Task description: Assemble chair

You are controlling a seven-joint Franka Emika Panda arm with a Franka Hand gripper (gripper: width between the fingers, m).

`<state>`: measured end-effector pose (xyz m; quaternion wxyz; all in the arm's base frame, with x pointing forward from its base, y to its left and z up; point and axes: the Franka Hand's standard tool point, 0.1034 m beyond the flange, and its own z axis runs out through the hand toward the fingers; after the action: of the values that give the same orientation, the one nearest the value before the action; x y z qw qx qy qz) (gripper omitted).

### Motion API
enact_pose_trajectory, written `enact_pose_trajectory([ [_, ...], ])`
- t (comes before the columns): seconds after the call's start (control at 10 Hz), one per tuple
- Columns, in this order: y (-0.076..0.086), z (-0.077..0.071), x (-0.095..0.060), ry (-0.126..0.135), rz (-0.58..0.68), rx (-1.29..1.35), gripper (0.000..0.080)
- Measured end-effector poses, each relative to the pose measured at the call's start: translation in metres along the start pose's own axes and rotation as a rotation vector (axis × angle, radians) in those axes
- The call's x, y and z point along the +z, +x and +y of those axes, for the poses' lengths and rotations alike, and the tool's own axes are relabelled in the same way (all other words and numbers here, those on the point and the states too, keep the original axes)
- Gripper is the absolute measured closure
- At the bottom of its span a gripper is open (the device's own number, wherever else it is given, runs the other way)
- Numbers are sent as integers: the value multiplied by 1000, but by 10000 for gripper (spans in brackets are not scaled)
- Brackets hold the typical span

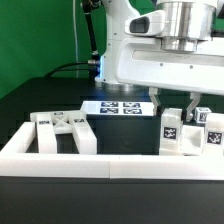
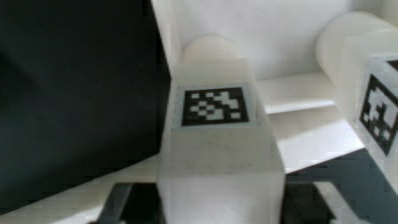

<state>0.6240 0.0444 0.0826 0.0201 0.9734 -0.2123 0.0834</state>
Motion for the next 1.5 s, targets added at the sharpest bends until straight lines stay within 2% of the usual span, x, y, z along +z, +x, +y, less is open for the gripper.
enact_pose_trajectory([
  [0.2, 0, 0, 0, -2, 1, -14, 505],
  [0.3, 1, 1, 0, -2, 2, -13, 322],
  [0.4, 5, 3, -6, 1, 4, -27, 322],
  [0.5, 5, 4, -13, 10, 8, -21, 208],
  [0.6, 2, 6, -20, 18, 7, -15, 165],
  [0.9, -9, 6, -26, 35, 29, 29, 151],
  [1.3, -8, 6, -25, 33, 31, 27, 150],
  [1.4, -10, 5, -26, 41, 51, 14, 150],
  [1.5, -21, 8, -23, 49, 88, -4, 150],
])
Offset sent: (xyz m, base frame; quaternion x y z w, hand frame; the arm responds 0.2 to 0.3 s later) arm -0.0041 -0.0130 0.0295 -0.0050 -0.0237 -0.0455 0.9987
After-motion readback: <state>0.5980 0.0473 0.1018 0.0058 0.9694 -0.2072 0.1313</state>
